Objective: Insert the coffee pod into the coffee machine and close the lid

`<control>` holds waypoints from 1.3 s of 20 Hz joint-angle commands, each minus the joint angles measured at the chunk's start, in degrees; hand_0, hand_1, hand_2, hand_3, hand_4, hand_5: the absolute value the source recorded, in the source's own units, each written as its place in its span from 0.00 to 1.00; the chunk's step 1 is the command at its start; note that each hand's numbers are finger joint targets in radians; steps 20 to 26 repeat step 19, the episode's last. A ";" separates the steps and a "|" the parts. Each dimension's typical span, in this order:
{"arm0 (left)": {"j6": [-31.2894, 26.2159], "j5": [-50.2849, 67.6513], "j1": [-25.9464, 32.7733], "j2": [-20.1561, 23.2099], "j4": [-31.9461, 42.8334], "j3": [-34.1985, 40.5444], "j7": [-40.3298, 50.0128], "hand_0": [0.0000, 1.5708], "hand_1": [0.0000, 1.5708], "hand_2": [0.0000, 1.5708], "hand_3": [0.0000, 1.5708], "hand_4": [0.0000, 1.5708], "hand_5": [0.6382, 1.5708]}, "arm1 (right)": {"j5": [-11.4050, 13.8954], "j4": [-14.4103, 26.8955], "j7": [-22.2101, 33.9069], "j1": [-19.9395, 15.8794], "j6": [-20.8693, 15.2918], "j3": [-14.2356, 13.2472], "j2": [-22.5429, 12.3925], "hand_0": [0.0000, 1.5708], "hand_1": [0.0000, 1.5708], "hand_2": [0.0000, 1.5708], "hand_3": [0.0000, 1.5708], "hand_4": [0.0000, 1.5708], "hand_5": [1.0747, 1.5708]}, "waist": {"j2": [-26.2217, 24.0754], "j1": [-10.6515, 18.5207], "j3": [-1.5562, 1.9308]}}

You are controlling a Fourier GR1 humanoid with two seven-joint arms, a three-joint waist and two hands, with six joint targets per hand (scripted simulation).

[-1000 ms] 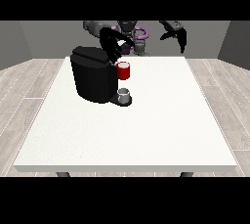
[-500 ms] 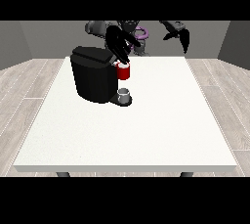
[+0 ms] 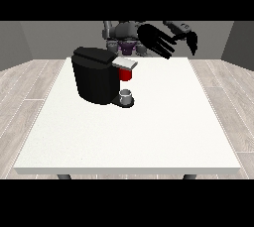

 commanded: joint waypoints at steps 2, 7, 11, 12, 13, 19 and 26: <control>0.87 -1.26 -2.63 -0.54 -0.83 -1.14 1.25 0.00 0.00 0.00 0.00 0.17 1.00 | -1.10 0.05 -8.85 -5.02 0.15 2.43 4.05 0.00 0.00 0.00 0.00 0.03 1.00 | 3.13 1.66 -1.37; 1.48 -1.04 -1.48 -1.61 -1.71 -1.50 0.56 0.00 0.00 0.00 0.00 0.22 1.00 | -0.82 3.77 -13.46 -6.87 -0.89 3.83 7.64 0.00 0.00 0.00 0.00 0.00 1.00 | 2.67 -0.59 -1.41; -0.48 -0.12 3.64 0.01 -3.19 -1.34 1.41 0.00 0.00 0.00 0.00 0.16 1.00 | -1.37 5.13 -17.88 -3.43 -0.43 5.04 10.56 0.00 0.00 0.00 0.00 0.00 1.00 | -2.00 -2.31 -1.39; -0.38 0.90 2.71 0.45 -0.97 0.55 -0.09 0.00 0.00 0.00 0.00 0.16 1.00 | 0.94 2.83 -19.30 -2.39 -3.42 8.35 14.65 0.00 0.00 0.00 0.00 0.00 1.00 | -1.12 -3.51 -1.42; 0.81 0.72 1.74 -1.35 -4.11 -0.93 5.23 0.00 0.00 0.00 0.00 0.17 1.00 | -1.16 5.87 -21.48 -2.31 -0.91 6.60 13.31 0.00 0.00 0.00 0.00 0.00 1.00 | -2.79 -3.74 -1.37; 1.98 0.94 11.40 0.76 -0.01 2.96 -0.71 0.00 0.00 0.00 0.00 0.17 1.00 | -1.15 2.50 -23.90 5.06 -0.61 13.25 22.06 0.00 0.00 0.00 0.00 0.17 1.00 | -9.87 -11.58 -1.41; 1.98 0.94 11.40 0.76 -0.01 2.96 -0.71 0.00 0.00 0.00 0.00 0.17 1.00 | -1.15 2.50 -23.90 5.06 -0.61 13.25 22.06 0.00 0.00 0.00 0.00 0.17 1.00 | -9.87 -11.58 -1.41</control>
